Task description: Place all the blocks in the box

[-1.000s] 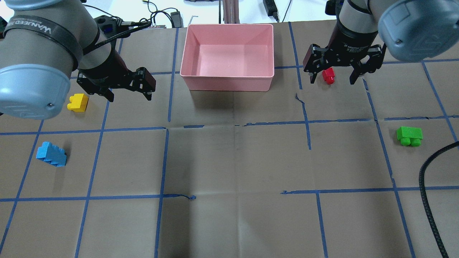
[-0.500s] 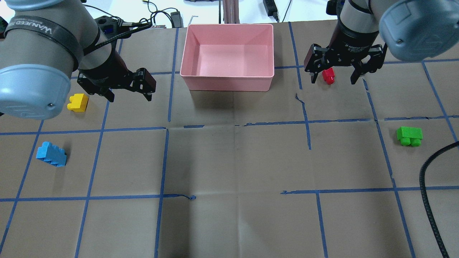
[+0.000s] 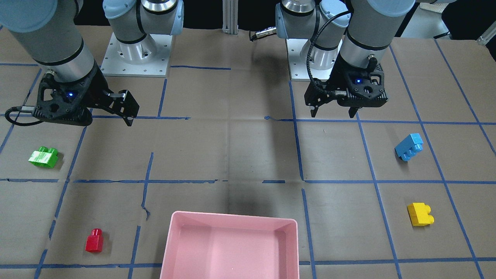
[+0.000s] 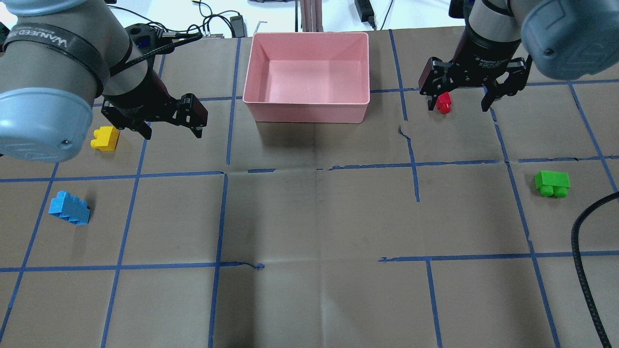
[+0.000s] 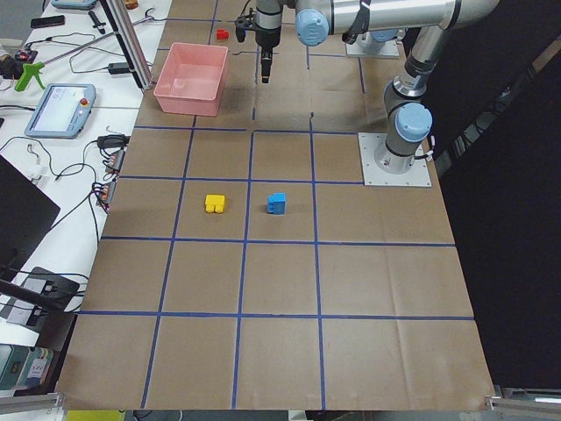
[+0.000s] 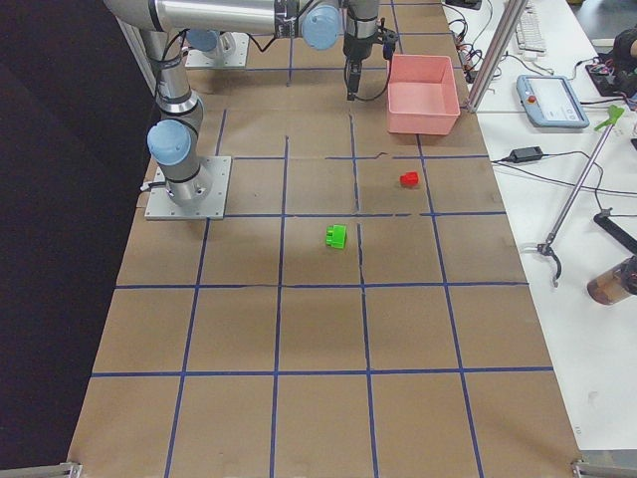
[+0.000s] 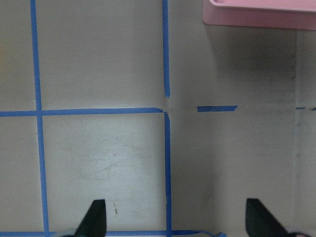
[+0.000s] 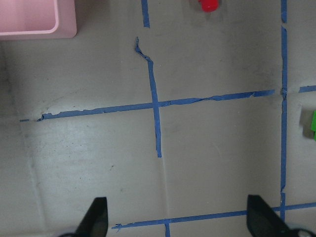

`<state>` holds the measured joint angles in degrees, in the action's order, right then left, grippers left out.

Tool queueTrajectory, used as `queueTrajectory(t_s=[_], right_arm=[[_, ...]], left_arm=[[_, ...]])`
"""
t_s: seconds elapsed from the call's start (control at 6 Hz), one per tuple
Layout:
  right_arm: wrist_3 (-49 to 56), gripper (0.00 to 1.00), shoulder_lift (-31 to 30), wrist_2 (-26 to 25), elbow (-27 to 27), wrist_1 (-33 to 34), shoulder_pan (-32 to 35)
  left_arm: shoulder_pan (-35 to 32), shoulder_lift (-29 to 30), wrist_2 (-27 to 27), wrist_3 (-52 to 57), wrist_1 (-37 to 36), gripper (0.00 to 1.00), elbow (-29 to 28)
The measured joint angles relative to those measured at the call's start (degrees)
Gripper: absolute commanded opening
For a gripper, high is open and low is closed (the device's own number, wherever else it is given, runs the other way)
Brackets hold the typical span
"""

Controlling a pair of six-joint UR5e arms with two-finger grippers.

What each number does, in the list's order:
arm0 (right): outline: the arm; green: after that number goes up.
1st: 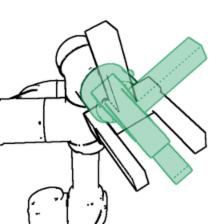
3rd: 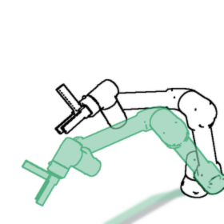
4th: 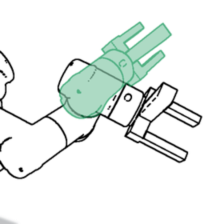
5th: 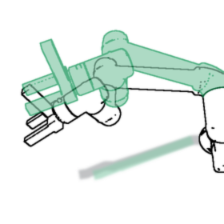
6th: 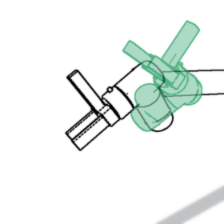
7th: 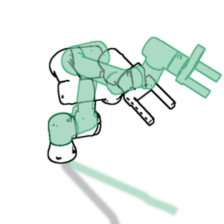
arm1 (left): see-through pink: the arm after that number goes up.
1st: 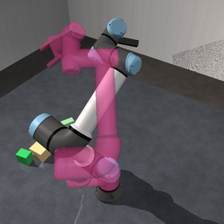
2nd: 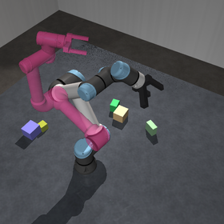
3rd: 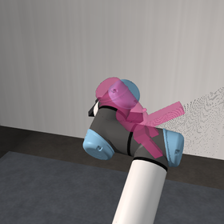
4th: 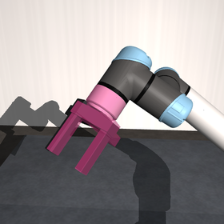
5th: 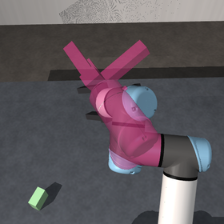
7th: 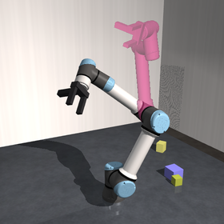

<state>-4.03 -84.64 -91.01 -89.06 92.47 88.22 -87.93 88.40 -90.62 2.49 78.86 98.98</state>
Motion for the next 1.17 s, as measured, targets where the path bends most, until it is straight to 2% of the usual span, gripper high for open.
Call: queueTrajectory(t_s=[0.5,0.83,1.17], right_arm=[[1.3,1.00,0.0,-0.5,0.0,-0.1,-4.4],[10.1,1.00,0.6,-1.3,0.1,0.2,-15.5],[20.2,0.99,1.8,-2.7,0.0,0.5,-24.8]], left_arm=[[13.2,-0.2,0.3,13.5,0.6,0.99,0.0],[23.7,0.4,0.6,23.5,0.3,0.95,2.0],[32.3,3.0,0.7,30.3,-1.9,0.96,4.4]])
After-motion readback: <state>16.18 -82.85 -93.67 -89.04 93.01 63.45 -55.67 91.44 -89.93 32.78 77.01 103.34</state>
